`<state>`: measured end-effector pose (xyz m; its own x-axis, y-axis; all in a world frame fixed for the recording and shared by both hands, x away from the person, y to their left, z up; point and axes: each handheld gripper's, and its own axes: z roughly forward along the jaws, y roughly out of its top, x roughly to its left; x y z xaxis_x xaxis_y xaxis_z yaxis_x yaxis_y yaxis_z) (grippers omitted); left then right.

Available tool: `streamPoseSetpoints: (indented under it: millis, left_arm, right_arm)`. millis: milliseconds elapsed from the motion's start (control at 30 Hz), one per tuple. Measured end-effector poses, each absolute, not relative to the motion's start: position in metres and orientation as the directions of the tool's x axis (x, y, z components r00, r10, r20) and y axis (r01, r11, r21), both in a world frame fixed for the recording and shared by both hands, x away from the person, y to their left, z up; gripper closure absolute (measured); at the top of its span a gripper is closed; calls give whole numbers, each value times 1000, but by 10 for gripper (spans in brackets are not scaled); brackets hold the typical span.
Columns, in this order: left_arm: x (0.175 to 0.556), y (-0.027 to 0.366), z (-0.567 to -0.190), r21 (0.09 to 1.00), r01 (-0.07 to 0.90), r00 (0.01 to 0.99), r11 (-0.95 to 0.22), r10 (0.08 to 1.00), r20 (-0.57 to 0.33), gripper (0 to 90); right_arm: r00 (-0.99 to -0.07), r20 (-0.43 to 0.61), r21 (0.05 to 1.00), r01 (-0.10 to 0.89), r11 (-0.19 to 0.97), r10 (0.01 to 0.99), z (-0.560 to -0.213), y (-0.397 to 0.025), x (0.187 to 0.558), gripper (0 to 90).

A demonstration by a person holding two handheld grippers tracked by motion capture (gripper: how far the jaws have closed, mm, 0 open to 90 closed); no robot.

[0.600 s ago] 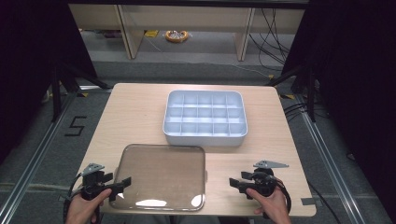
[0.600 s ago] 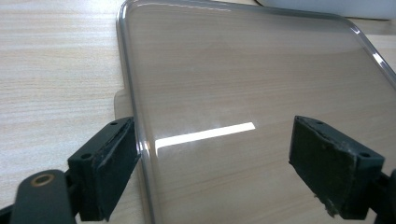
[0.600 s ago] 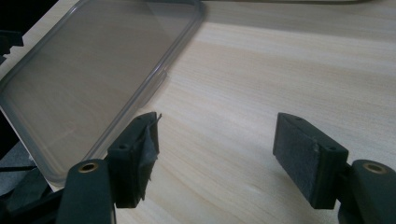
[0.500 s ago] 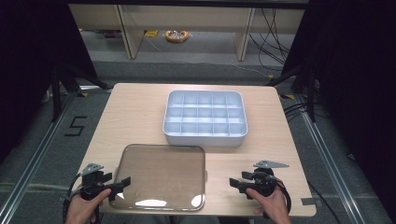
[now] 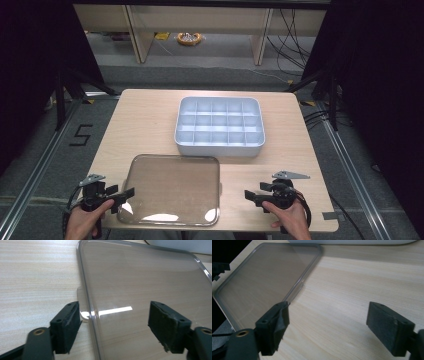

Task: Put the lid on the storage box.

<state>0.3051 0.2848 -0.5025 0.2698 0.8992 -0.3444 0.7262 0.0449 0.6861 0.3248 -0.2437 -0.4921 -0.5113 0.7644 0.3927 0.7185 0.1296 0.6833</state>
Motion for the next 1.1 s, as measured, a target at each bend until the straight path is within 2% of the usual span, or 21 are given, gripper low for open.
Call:
streamPoseSetpoints:
  millis: [33, 133, 267, 300, 533, 633, 733, 800, 900, 1000, 1100]
  left_arm:
    - [306, 286, -502, 683, 729, 267, 47, 899, -347, 288]
    - [307, 290, -502, 672, 740, 273, 28, 901, -338, 328]
    - [310, 295, -501, 667, 744, 272, 27, 900, -340, 401]
    - [311, 293, -502, 682, 729, 255, 62, 899, -355, 405]
    - [322, 305, -503, 646, 760, 244, 70, 891, -383, 519]
    - [325, 308, -503, 627, 778, 256, 40, 891, -375, 548]
    - [328, 307, -504, 611, 792, 259, 22, 893, -368, 572]
    - [329, 306, -506, 600, 800, 259, 14, 894, -367, 589]
    - [331, 307, -509, 587, 810, 256, -1, 900, -353, 590]
    - [333, 307, -511, 578, 815, 248, 31, 883, -398, 609]
    - [332, 304, -510, 577, 816, 262, 5, 888, -378, 636]
  right_arm:
    - [-485, 434, 656, 748, 103, 759, -490, -241, 322, 232]
    - [-519, 405, 679, 722, 133, 752, -492, -242, 325, 256]
    - [-523, 404, 680, 720, 136, 750, -490, -240, 324, 266]
    - [-520, 405, 680, 721, 133, 752, -490, -239, 324, 267]
    - [-530, 400, 682, 717, 143, 748, -489, -236, 325, 281]
    - [-508, 442, 659, 743, 115, 739, -489, -232, 325, 288]
    - [-530, 413, 675, 724, 142, 741, -491, -231, 327, 298]
    - [-508, 450, 650, 750, 120, 734, -489, -227, 325, 306]
    - [-520, 445, 652, 747, 134, 729, -490, -223, 327, 310]
    - [-539, 420, 664, 731, 158, 730, -492, -221, 330, 312]
    - [-543, 430, 657, 736, 163, 721, -492, -218, 331, 324]
